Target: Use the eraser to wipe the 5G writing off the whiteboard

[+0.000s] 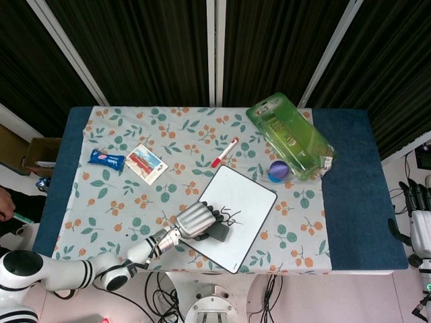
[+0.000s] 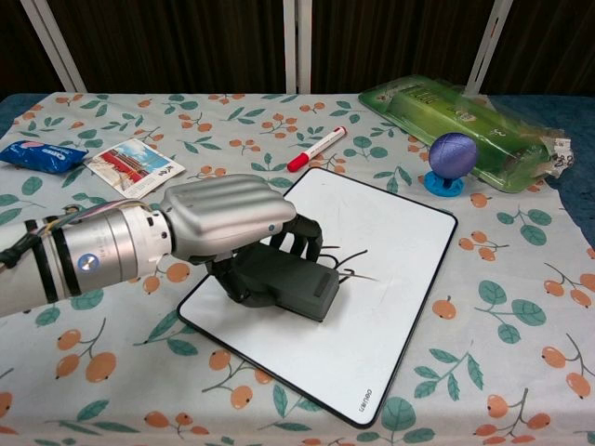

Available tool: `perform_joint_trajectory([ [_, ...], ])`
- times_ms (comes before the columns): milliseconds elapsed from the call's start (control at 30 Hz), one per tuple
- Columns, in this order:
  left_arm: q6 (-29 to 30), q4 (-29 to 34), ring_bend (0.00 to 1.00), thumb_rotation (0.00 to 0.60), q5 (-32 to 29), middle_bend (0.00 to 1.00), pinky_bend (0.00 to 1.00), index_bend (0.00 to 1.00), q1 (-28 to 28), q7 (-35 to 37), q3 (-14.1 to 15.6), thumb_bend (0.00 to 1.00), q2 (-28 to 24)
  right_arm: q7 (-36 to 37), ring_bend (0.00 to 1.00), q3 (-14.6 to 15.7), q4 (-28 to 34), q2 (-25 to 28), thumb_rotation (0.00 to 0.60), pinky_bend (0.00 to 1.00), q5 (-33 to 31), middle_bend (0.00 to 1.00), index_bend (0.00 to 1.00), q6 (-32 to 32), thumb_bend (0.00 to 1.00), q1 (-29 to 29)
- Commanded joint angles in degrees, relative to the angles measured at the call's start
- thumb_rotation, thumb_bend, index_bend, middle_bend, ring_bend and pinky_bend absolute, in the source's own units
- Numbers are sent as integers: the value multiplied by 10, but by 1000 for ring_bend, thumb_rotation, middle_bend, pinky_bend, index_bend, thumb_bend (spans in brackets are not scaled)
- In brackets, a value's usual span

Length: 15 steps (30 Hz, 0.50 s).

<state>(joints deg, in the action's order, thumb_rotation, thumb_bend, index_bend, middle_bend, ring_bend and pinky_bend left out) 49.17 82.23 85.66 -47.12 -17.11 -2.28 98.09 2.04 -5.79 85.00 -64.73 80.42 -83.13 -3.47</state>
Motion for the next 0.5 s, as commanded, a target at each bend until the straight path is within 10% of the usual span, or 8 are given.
perform_joint_trajectory([
  [33,4,-7,485,600,-4,499,566,562,-1,-8,-3,449,10,1,0,0,-1,0,600,0,0,0,0,0,261,0],
  [500,-4,-56,488,600,-22,503,567,572,-20,-23,-24,453,62,10,0,-1,-1,6,600,0,0,0,0,-8,261,6],
])
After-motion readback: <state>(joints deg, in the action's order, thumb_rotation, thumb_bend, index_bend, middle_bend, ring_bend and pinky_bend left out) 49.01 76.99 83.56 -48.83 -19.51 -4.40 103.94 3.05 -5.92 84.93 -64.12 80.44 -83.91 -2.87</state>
